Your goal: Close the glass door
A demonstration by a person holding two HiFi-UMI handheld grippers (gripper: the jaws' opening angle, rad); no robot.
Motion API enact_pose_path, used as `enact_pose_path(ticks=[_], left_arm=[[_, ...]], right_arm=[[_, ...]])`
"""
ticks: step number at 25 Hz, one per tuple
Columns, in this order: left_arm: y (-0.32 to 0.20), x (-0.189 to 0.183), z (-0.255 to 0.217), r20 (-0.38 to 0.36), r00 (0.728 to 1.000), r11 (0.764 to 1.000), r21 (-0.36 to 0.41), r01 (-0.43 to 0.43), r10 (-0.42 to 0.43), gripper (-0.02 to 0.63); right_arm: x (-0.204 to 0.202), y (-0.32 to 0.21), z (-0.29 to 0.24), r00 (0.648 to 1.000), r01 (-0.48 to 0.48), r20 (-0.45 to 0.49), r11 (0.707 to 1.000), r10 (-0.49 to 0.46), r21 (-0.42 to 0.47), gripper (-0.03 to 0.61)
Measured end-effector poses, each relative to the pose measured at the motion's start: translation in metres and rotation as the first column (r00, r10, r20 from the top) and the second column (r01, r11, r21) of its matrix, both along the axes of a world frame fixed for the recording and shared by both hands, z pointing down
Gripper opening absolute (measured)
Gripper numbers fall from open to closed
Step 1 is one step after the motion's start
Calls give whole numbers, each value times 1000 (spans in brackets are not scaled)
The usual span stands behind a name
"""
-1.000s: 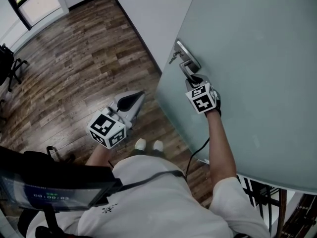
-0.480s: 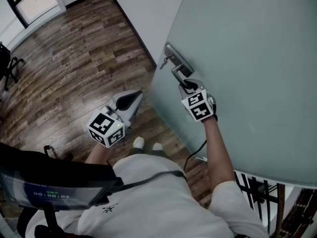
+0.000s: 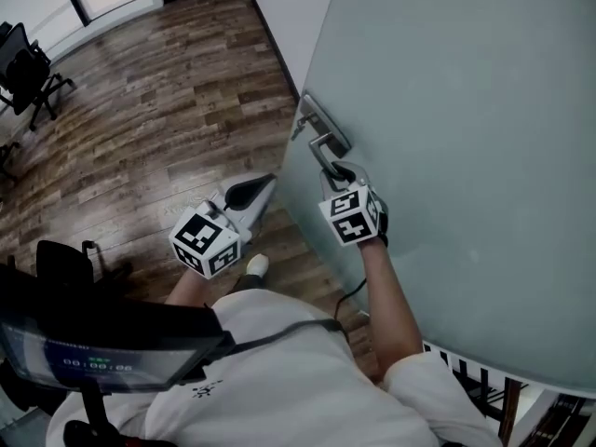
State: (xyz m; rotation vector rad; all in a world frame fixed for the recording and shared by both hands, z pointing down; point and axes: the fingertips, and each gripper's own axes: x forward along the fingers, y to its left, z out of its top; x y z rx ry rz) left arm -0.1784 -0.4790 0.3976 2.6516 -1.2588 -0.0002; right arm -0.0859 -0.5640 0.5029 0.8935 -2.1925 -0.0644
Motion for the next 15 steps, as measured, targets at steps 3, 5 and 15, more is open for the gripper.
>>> enact_pose_path(ticks=[3,5,15], left_arm=[[7,16,1,7,998,998,-6,56,-56,3],[25,18,2,10,996,996,-4,92,-92,3],[103,26,-20,33,956,957,-6,292,-291,3]], right_arm=[[1,0,3,1000,23,3,1000,-23,3,92],[-4,14,3,999,42,5,999,-42,18,92],[-39,53,-32,989,127,73,991,-129,28,91]])
